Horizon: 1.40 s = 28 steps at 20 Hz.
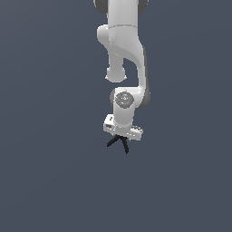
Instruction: Pick up the object and move it to a goal position.
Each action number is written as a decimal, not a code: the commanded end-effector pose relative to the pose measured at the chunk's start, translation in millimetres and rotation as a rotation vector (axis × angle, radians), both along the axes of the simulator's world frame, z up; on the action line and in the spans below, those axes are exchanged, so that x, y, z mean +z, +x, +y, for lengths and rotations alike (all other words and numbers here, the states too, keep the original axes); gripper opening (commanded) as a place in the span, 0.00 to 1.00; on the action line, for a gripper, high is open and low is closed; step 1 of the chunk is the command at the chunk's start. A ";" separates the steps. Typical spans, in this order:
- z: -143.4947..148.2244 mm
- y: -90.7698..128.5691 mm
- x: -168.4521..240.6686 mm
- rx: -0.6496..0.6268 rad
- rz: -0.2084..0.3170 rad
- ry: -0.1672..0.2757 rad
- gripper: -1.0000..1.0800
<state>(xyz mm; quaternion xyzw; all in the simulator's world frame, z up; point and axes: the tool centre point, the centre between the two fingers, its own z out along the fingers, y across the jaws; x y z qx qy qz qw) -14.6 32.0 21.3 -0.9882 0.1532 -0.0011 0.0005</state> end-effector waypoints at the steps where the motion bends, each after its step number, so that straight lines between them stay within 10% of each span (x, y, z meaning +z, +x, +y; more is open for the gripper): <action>1: -0.1 -0.1 -0.2 0.000 0.000 0.000 0.00; 28: 39.1 51.4 185.1 -0.001 0.001 -0.001 0.00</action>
